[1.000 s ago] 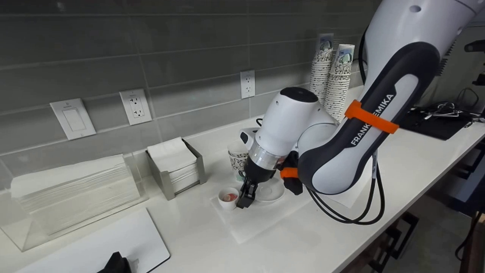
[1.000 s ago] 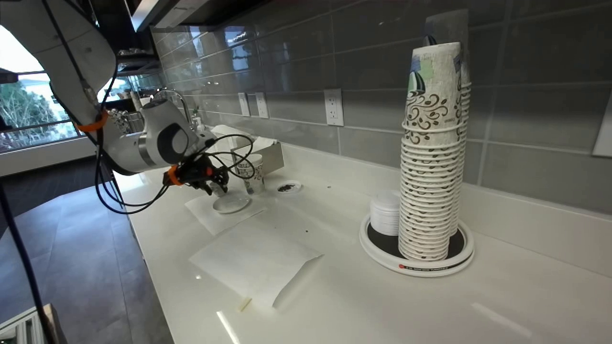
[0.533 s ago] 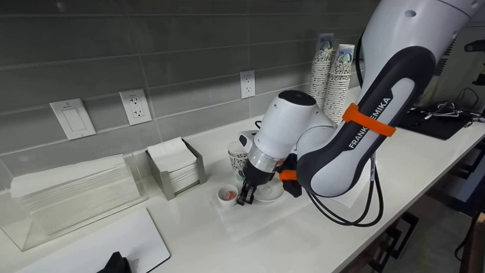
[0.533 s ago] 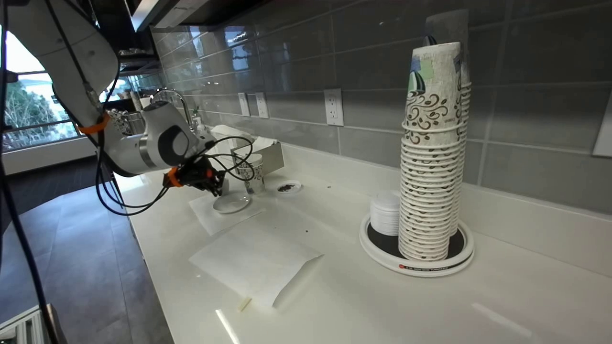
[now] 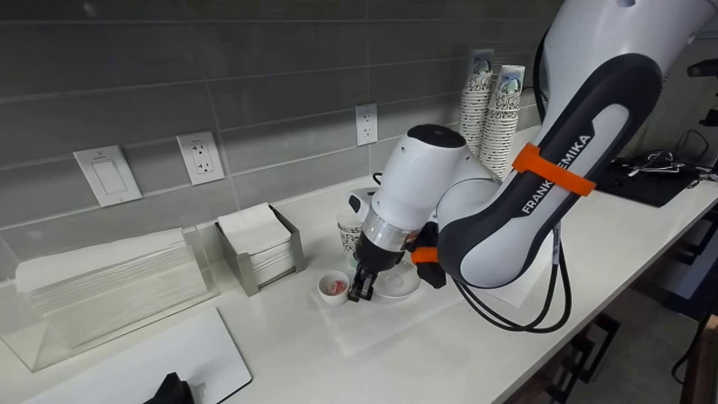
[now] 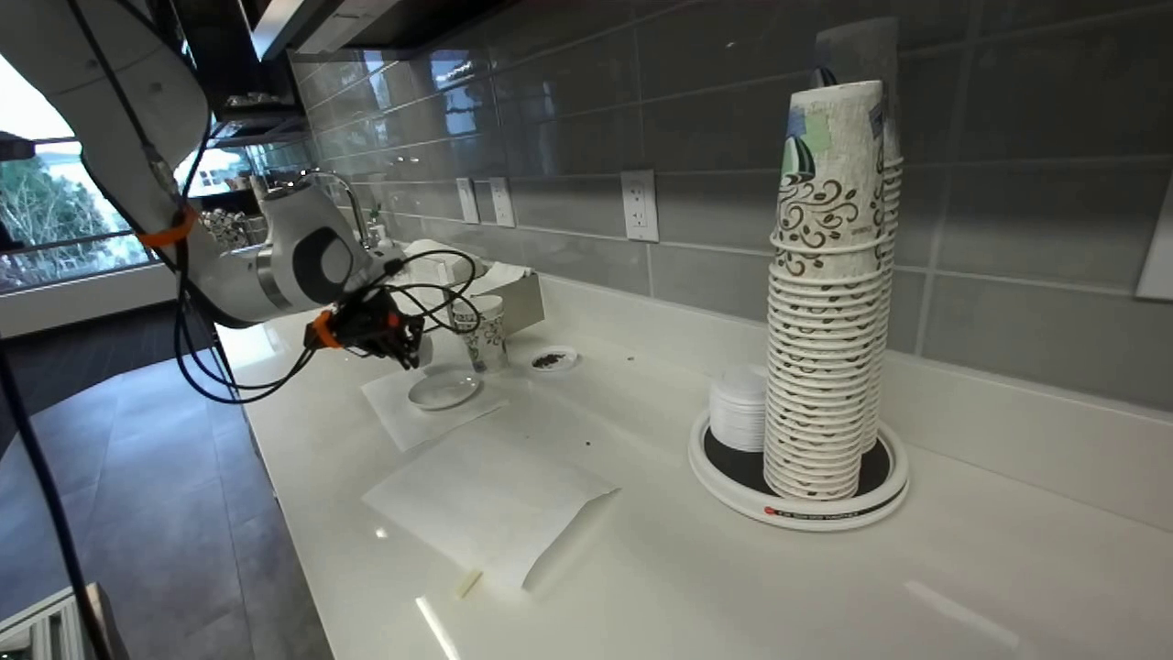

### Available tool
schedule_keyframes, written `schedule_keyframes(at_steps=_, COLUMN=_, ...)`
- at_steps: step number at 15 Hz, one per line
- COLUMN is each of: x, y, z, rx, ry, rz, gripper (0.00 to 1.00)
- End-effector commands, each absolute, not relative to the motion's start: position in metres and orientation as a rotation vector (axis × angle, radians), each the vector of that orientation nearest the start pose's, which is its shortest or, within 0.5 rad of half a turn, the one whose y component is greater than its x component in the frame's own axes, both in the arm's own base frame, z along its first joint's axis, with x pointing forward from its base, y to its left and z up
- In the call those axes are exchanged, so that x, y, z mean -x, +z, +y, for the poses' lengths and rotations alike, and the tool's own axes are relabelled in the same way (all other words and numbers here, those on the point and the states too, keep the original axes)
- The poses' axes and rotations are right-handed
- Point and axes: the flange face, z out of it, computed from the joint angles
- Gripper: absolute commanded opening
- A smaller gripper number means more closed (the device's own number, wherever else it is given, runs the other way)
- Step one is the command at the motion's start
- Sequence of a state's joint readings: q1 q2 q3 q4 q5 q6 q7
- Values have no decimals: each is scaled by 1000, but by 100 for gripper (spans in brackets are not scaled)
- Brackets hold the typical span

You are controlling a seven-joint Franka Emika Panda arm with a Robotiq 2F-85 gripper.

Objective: Put the white cup onto the plate

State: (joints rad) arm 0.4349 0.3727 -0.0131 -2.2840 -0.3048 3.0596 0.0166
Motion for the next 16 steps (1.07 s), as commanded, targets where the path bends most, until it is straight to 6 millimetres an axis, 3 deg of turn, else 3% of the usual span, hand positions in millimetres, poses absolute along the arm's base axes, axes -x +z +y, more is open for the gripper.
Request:
schedule_keyframes(at_steps=1, x=-494, y=268, z=269, rx=3018, ry=-515, rz=-1163, gripper=3)
schedule_keyframes(at_steps=5, x=-482, y=286, z=283, rx=3198, ry=-282, rz=-1302, gripper=3)
schedule_keyframes(at_steps=10, x=-487, y=298, z=307, rx=3400, ry=5, rz=-1467, gripper=3)
schedule_keyframes(at_steps=16, x=-501, y=265, z=335, rx=3549, ry=320, rz=-1667, gripper=3)
